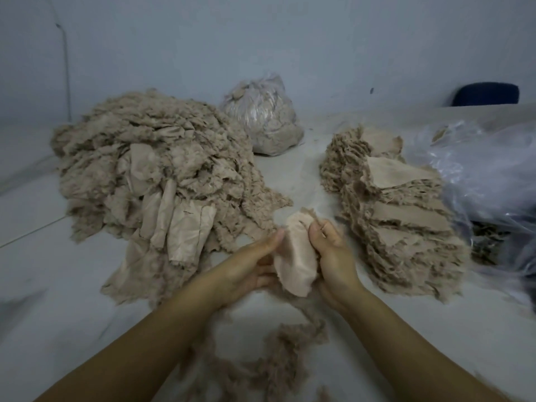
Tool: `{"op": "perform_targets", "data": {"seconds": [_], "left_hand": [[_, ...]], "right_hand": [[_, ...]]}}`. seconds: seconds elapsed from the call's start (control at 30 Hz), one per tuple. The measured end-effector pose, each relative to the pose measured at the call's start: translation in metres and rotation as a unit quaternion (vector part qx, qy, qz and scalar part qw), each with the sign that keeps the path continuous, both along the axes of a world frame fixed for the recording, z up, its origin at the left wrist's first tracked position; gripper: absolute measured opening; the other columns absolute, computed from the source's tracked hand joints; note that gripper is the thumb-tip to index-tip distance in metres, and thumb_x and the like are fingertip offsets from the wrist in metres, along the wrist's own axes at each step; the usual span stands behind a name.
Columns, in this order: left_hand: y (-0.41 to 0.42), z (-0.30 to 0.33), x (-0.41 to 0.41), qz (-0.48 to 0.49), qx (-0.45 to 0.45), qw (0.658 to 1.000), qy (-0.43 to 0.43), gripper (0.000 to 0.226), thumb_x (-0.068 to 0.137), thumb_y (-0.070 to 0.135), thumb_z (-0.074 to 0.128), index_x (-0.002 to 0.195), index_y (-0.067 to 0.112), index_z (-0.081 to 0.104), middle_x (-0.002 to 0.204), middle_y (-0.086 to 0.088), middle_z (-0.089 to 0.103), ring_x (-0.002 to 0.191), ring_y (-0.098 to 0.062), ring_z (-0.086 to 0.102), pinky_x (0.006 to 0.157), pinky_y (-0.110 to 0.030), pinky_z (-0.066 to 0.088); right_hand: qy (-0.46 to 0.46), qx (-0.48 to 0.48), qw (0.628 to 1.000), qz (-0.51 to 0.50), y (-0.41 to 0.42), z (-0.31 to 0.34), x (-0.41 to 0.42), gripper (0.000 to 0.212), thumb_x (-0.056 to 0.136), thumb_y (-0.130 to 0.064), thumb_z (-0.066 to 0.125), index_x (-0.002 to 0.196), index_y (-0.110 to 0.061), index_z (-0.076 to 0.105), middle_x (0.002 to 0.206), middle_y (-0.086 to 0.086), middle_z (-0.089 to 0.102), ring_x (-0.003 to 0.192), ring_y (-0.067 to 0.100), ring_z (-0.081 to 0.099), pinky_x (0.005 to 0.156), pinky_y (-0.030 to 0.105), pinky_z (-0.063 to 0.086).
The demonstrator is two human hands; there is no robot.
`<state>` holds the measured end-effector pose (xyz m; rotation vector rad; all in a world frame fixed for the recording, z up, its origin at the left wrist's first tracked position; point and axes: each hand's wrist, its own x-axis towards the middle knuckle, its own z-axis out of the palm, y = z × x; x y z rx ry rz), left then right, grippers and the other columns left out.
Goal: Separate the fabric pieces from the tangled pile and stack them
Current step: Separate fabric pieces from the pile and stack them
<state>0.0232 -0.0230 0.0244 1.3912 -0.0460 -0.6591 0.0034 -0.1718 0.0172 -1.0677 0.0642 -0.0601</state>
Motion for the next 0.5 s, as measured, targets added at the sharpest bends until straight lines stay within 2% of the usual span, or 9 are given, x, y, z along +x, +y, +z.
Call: {"op": "perform_targets", "data": {"seconds": [0.03,0.1,0.13,0.2,0.27,0.37,0.43,0.5], "left_hand": [[-0.002,0.000,0.000,0.001,-0.044,0.999,0.010,0.052,0.080,0.039,0.061,0.121,0.007,0.059,0.117,-0.019,0.065,0.109,-0.031,0.062,0.097,-0.045,0.048],[-0.001,-0.002,0.003,0.035,-0.088,0.995,0.012,0.044,0.077,0.020,0.065,0.116,0.000,0.061,0.110,-0.021,0.067,0.097,-0.029,0.066,0.091,-0.042,0.052],[0.004,-0.003,0.005,0.045,-0.069,0.997,-0.002,0.042,0.074,0.016,0.068,0.112,-0.002,0.063,0.106,-0.021,0.069,0.090,-0.028,0.068,0.084,-0.037,0.054],[0.013,-0.004,0.006,0.007,0.013,1.000,-0.027,0.042,0.068,0.015,0.074,0.106,-0.001,0.066,0.101,-0.019,0.070,0.084,-0.025,0.068,0.073,-0.032,0.056],[0.020,-0.007,0.007,-0.020,0.075,0.996,-0.039,0.041,0.068,0.018,0.076,0.102,-0.002,0.066,0.099,-0.018,0.070,0.083,-0.023,0.066,0.068,-0.029,0.054],[0.020,-0.012,0.018,0.085,0.111,0.986,-0.089,0.028,0.084,0.018,0.068,0.100,-0.005,0.062,0.090,-0.015,0.068,0.078,-0.024,0.064,0.063,-0.026,0.050],[0.013,-0.006,0.028,0.109,0.128,0.974,-0.153,0.016,0.090,0.016,0.062,0.087,0.001,0.065,0.073,-0.003,0.068,0.063,-0.010,0.064,0.055,-0.019,0.048],[0.001,0.005,0.043,0.095,0.147,0.957,-0.231,0.016,0.091,0.017,0.060,0.080,0.007,0.066,0.065,0.007,0.065,0.055,0.002,0.059,0.052,-0.012,0.044]], "right_hand": [[0.000,0.020,1.000,0.014,0.001,-0.001,-0.001,0.016,0.098,-0.017,0.049,0.103,-0.007,0.059,0.091,0.014,0.069,0.083,0.024,0.068,0.077,0.038,0.057],[0.012,0.028,0.999,0.044,0.000,-0.006,-0.006,0.020,0.093,-0.019,0.055,0.103,-0.003,0.060,0.087,0.016,0.069,0.075,0.024,0.068,0.065,0.035,0.057],[0.024,0.009,0.998,0.054,-0.001,-0.010,-0.009,0.023,0.091,-0.022,0.059,0.102,-0.002,0.061,0.085,0.016,0.067,0.073,0.026,0.066,0.064,0.035,0.054],[0.044,-0.094,0.994,0.042,-0.005,-0.018,-0.013,0.023,0.089,-0.027,0.064,0.090,-0.004,0.061,0.074,0.011,0.062,0.066,0.024,0.057,0.060,0.032,0.047],[0.053,-0.169,0.984,0.025,-0.007,-0.026,-0.016,0.020,0.090,-0.021,0.063,0.081,-0.006,0.055,0.063,0.007,0.053,0.056,0.017,0.049,0.051,0.026,0.041],[0.064,-0.207,0.976,0.013,-0.006,-0.033,-0.017,0.023,0.094,-0.019,0.059,0.074,-0.009,0.050,0.050,0.005,0.048,0.040,0.012,0.040,0.040,0.020,0.034],[0.064,-0.221,0.973,-0.031,-0.007,-0.033,-0.016,0.027,0.095,-0.018,0.057,0.070,-0.012,0.047,0.049,0.005,0.046,0.038,0.012,0.039,0.039,0.021,0.031],[0.051,-0.194,0.977,-0.077,-0.011,-0.030,-0.013,0.030,0.095,-0.017,0.056,0.069,-0.012,0.045,0.046,0.004,0.044,0.035,0.012,0.036,0.037,0.019,0.028]]}}
